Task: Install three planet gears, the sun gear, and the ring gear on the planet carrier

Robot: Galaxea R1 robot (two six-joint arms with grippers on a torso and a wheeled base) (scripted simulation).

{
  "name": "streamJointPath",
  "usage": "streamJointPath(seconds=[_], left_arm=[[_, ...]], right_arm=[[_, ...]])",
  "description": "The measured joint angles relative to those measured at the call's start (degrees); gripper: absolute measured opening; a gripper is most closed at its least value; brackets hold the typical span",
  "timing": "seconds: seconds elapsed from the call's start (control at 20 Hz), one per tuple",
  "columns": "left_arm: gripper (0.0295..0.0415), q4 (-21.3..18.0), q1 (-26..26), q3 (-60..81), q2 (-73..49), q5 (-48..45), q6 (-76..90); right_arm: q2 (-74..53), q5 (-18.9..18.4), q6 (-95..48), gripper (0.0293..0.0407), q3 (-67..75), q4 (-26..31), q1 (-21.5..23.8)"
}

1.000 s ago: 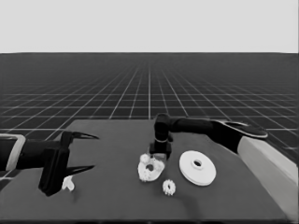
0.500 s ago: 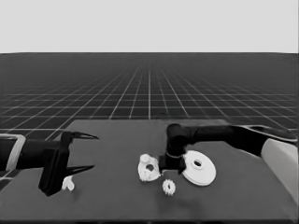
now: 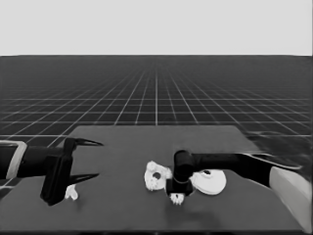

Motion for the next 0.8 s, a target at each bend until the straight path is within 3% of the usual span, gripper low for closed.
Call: streamJointPath(seconds=[0.3,0.4,0.45,0.8], left_arm=[[0.0385,0.0,0.0,0.0,0.0,0.0,0.0],[0.0385,0.0,0.0,0.0,0.0,0.0,0.0],[0.0385,0.0,0.0,0.0,0.0,0.0,0.0],[0.0385,0.0,0.0,0.0,0.0,0.0,0.0]], right_arm=[[0.2,0.5,-0.9,0.0385,-1.3,-1.4,-1.4],[0.2,0.5,-0.9,0.0314,-1.3,-1.5,-1.4],[0.2,0.5,-0.9,0.031,-1.3,-1.5,-1.4],[0.3,0.5,-0.9,0.031,-1.3,-1.5,-1.4]])
